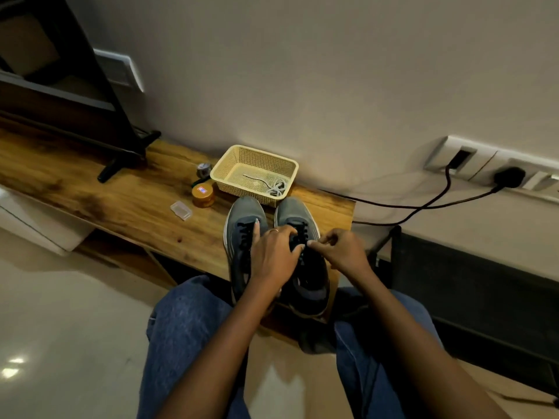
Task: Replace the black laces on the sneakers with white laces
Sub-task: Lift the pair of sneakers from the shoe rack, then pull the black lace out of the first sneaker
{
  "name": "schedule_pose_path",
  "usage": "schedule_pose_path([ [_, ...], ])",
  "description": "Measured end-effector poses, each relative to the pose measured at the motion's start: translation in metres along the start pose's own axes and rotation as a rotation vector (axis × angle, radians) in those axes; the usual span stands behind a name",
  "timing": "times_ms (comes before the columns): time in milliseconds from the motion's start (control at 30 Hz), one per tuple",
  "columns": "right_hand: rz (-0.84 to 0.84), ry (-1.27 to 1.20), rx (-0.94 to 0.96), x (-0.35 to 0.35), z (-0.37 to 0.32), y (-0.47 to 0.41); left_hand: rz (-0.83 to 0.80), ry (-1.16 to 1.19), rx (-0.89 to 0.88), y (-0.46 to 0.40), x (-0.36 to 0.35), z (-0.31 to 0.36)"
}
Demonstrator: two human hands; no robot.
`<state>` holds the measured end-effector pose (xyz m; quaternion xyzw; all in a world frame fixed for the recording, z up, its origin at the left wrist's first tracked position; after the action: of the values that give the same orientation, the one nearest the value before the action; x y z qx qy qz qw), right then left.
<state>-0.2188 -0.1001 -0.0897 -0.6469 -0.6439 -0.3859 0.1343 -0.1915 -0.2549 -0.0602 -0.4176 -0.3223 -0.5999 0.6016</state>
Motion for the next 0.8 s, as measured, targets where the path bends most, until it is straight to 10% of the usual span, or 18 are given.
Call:
schedule_pose_path([
  [533, -0.253, -0.044, -0.117, -0.008, 0.003, -0.007, -0.132, 0.136, -0.103, -0.018, -0.019, 0.008],
  [800, -0.341, -0.597, -0.21, 0.009, -0.005, 0.007, -0.095, 0.08, -0.119, -0.024, -0.015, 0.012],
])
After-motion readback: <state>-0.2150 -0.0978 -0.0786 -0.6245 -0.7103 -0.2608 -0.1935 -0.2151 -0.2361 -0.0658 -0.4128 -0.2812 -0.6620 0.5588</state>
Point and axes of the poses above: each hand's wrist, its own y-axis away from the middle knuckle, its own x-axis out of the back of the hand, z = x × y, the point moved 10 cm from there along -y, towards the middle knuckle, and after that the axes turned 8 degrees about -x, right-handed, at the moved point
